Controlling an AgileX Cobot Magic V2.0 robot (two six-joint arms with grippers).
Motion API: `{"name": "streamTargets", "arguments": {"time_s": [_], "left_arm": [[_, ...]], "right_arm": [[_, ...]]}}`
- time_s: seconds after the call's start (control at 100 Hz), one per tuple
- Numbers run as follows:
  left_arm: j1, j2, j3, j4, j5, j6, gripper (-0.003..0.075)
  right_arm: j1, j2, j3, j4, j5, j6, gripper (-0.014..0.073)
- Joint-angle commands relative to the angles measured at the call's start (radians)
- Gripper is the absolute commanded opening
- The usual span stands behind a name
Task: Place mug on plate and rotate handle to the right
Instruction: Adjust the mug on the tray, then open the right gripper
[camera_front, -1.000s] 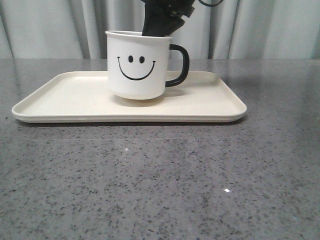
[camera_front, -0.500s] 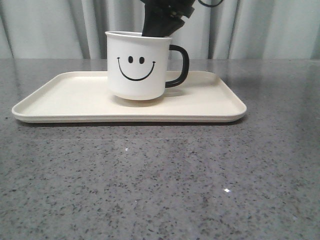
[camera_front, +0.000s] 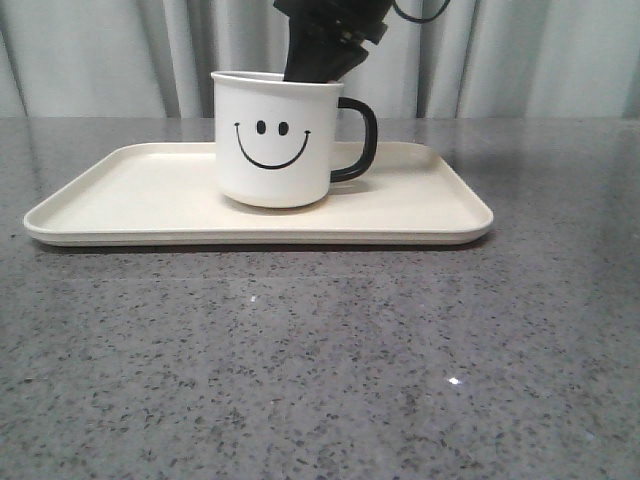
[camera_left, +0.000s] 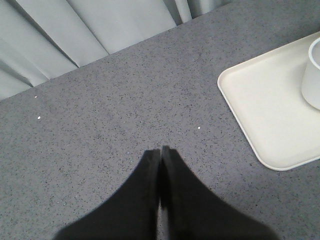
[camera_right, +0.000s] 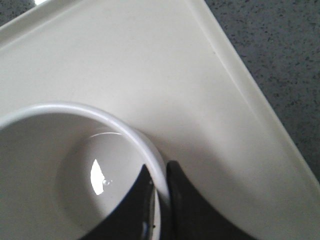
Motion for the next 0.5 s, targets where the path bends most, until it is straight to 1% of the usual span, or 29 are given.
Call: {"name": "streamTargets", "arguments": {"time_s": [0.0,0.13,0.32,0.49], "left_arm": [[0.0,0.0,-0.022,0.017,-0.02,-0.011,-0.002],[0.0,0.0,-0.022,0.017,-0.02,-0.011,-0.002],[0.0,0.0,-0.022,0.017,-0.02,-0.011,-0.002],[0.0,0.0,-0.022,0.017,-0.02,-0.011,-0.002]], "right_arm": [[-0.002,-0.061,-0.025,0.044,0.089,-0.002,-0.0106],[-0.002,-0.061,-0.025,0.044,0.089,-0.002,-0.0095],[-0.002,-0.061,-0.025,0.044,0.089,-0.002,0.0025],[-0.002,-0.061,-0.025,0.044,0.089,-0.002,0.0074]]}}
